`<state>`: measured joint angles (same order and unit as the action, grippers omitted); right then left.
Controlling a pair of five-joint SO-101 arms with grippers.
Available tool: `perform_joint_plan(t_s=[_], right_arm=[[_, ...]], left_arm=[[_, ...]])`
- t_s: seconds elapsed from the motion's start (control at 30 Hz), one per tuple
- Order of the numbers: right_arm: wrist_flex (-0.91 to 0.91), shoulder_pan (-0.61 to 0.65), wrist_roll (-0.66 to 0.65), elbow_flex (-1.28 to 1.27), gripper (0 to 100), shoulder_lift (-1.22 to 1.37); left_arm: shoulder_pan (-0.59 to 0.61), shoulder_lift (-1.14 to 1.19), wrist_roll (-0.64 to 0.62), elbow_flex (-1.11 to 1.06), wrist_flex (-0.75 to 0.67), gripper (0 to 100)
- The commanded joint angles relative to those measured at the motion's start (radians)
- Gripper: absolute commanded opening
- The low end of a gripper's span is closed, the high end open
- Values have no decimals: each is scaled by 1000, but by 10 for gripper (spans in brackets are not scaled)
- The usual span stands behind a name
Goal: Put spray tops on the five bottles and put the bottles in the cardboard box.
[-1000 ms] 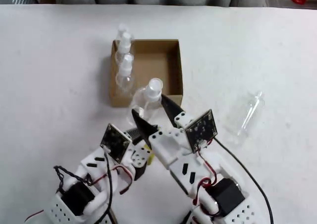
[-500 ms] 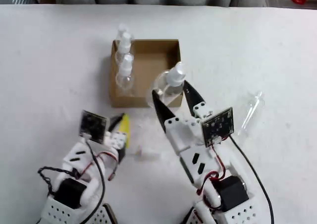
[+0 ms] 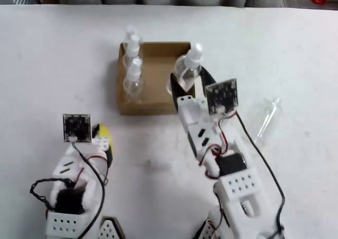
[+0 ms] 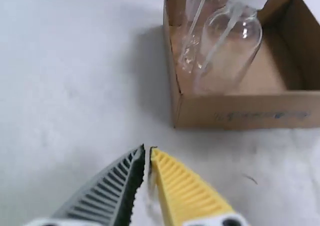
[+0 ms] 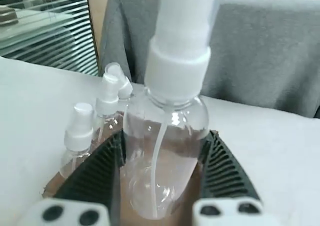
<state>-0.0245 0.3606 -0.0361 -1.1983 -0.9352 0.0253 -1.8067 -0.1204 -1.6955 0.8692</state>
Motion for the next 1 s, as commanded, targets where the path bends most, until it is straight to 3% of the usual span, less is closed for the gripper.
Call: perform_joint_plan(t_s=[0.0, 0.3, 0.97], right_arm=[[50, -13, -8, 114, 15, 111], [156, -38, -11, 299, 15, 403], [306, -67, -14, 640, 15, 921]], left_arm=[[59, -15, 92, 3, -26, 20], [76, -13, 210, 3, 55, 20], [74, -13, 209, 3, 57, 20]])
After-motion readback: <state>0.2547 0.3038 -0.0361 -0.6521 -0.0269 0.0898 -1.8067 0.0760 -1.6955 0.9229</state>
